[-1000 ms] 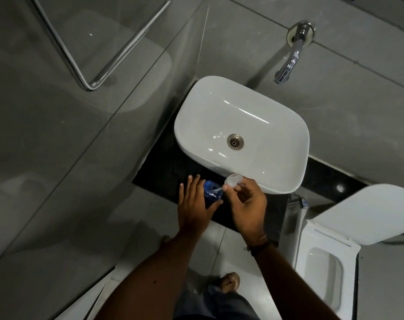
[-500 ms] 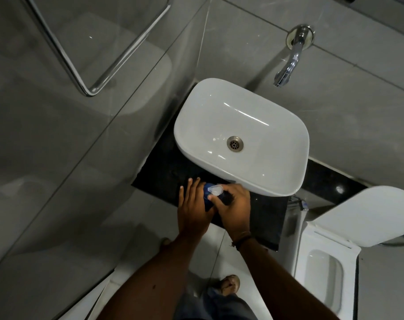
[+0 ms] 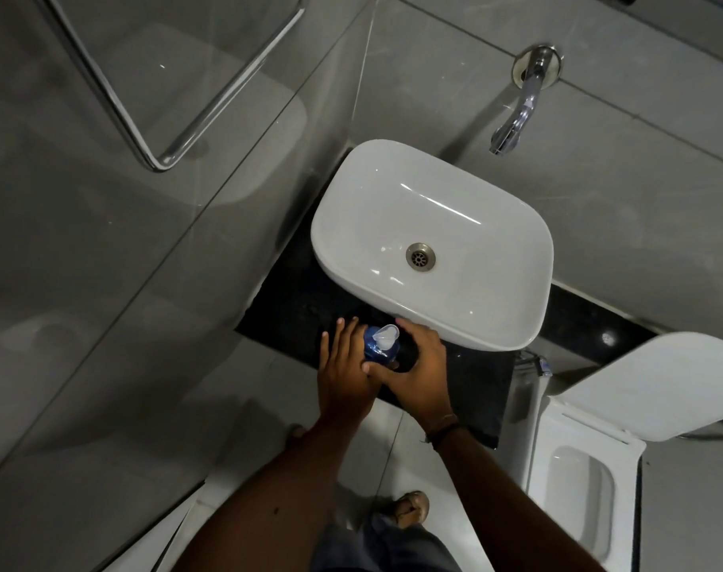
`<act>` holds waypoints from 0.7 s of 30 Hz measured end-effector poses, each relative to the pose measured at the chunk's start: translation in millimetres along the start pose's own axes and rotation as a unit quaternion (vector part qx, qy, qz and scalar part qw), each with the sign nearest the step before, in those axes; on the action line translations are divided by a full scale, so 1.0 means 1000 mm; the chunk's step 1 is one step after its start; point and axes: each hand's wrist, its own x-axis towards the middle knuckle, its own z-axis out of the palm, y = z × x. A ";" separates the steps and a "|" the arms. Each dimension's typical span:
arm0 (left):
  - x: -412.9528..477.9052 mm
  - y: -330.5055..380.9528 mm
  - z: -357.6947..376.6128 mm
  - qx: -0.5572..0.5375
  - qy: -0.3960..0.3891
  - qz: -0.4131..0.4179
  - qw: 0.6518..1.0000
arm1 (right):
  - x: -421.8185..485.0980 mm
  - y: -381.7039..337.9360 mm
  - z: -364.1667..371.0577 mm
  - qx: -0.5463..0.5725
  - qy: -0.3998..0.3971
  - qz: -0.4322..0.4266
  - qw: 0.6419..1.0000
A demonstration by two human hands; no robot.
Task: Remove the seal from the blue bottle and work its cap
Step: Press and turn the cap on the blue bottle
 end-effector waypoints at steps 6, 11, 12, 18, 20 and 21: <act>0.001 0.002 -0.003 -0.031 0.015 -0.009 0.999 | 0.006 -0.006 0.000 -0.003 0.050 0.021 0.998; 0.000 0.001 0.000 -0.027 0.009 -0.010 1.000 | 0.005 -0.009 -0.002 -0.012 -0.038 -0.010 0.999; 0.000 -0.001 0.000 -0.024 0.003 -0.007 1.000 | 0.005 -0.009 -0.001 -0.010 -0.038 -0.002 0.999; 0.001 -0.003 0.001 -0.033 0.001 -0.008 0.999 | 0.006 -0.014 0.001 -0.020 -0.009 0.058 0.998; 0.001 -0.003 0.001 -0.034 -0.001 -0.007 0.999 | 0.006 -0.015 -0.003 -0.056 0.002 0.069 0.996; 0.000 -0.003 0.000 -0.034 -0.001 -0.006 0.999 | 0.006 -0.013 -0.005 -0.077 0.003 0.074 0.994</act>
